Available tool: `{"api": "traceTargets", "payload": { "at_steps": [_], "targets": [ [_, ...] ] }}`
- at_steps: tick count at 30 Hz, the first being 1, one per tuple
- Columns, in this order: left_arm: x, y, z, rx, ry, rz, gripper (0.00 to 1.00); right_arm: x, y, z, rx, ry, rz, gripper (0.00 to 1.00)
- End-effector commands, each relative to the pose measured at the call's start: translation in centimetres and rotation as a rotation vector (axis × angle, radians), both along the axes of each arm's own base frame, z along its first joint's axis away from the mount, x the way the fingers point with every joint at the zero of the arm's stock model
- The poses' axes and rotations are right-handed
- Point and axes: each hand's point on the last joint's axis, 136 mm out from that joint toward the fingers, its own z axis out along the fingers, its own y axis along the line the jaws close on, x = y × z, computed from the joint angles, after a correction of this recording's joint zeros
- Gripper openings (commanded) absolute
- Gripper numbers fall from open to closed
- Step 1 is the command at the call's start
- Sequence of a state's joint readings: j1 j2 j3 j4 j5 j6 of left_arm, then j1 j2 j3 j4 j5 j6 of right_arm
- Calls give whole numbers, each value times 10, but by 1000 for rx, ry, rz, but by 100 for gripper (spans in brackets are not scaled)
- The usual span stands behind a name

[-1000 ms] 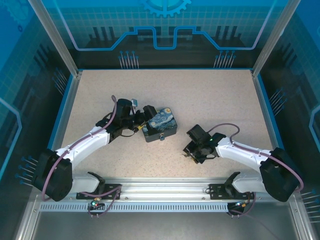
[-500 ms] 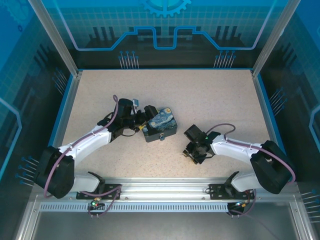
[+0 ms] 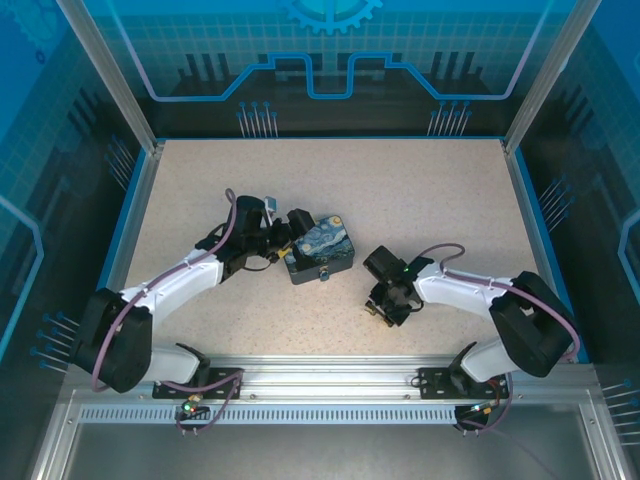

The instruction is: Unlock the padlock with the key

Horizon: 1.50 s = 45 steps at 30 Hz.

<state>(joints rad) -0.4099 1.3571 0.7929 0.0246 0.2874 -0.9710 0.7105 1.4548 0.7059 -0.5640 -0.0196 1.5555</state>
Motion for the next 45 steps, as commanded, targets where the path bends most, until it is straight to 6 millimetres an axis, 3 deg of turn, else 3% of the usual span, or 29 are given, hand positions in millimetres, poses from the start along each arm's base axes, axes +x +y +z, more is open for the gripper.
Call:
{"api": "traceTargets", "payload": {
  "at_steps": [1, 9, 16, 22, 28, 32, 37, 45],
  "targets": [
    [-2, 0, -7, -25, 27, -6, 99, 15, 6, -6, 9, -26, -16, 33],
    [0, 3, -7, -32, 33, -4, 99, 14, 5, -18, -21, -14, 14, 22],
    [-3, 6, -5, -21, 40, -9, 99, 15, 2, -23, -11, -63, 187, 0],
    [-4, 6, 0, -11, 31, -17, 99, 35, 30, -16, 197, -161, 565, 0],
    [-6, 7, 6, -8, 21, -21, 99, 49, 50, 11, 319, -348, 819, 0],
    [-9, 8, 10, -21, 13, -11, 99, 54, 54, 21, 335, -410, 865, 0],
    [-14, 7, 14, -48, 12, -1, 99, 52, 54, 17, 341, -411, 872, 0],
    [-28, -15, 19, -44, 17, -62, 99, 45, 46, 25, 348, -430, 812, 0]
  ]
}}
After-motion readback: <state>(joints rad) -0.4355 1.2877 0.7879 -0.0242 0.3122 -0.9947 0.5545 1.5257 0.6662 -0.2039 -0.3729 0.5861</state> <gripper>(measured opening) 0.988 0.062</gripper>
